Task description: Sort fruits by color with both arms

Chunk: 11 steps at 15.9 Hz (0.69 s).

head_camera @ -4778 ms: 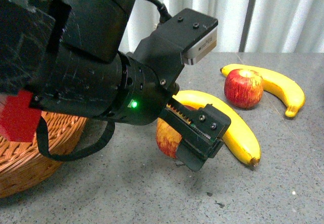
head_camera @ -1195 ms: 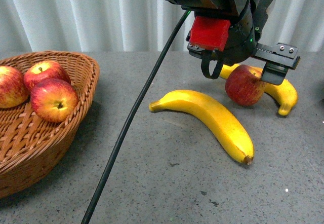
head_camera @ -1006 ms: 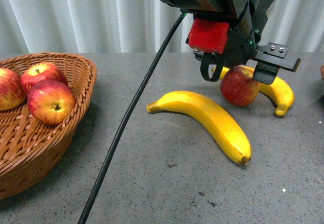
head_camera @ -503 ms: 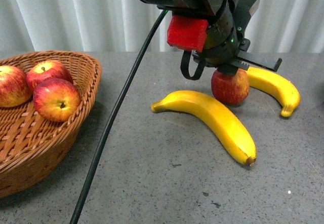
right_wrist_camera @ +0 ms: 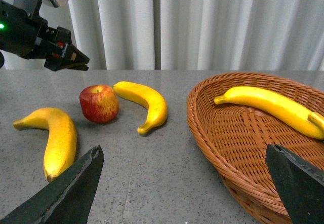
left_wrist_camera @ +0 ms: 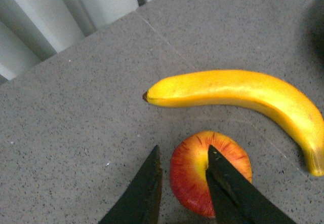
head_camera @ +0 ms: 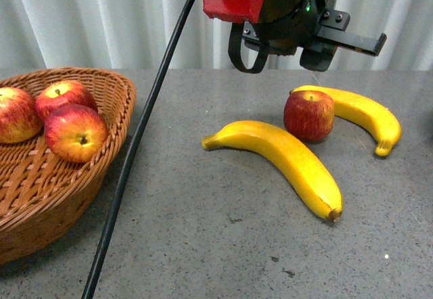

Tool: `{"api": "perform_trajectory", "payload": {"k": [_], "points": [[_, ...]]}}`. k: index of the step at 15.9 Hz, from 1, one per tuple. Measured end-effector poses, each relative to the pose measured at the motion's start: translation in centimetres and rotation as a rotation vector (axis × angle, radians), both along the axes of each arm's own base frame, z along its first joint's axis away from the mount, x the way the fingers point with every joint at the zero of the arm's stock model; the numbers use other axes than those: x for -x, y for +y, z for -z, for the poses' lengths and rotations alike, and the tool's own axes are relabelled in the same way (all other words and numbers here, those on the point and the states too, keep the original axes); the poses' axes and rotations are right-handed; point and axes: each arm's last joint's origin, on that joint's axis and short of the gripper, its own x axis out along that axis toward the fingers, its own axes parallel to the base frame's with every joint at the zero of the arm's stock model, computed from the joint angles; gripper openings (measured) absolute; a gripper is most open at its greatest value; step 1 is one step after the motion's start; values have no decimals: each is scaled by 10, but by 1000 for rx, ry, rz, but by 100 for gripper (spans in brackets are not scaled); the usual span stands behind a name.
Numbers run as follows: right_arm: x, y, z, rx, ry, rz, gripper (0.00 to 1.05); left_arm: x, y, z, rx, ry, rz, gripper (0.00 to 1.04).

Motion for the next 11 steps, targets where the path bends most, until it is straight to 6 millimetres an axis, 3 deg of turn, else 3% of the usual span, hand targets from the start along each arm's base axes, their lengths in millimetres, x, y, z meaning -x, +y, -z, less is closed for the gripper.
{"api": "perform_trajectory", "payload": {"k": [4,6,7,8,11], "points": [[0,0,0,0,0,0,98,1,-1,4,-40,-5,21,70],[0,0,0,0,0,0,98,-2,-9,19,-69,23,39,95],[0,0,0,0,0,0,98,-3,-13,27,-83,43,47,100],[0,0,0,0,0,0,98,-10,-22,44,-105,83,59,98],[0,0,0,0,0,0,98,-23,-32,63,-133,124,60,98]]}}
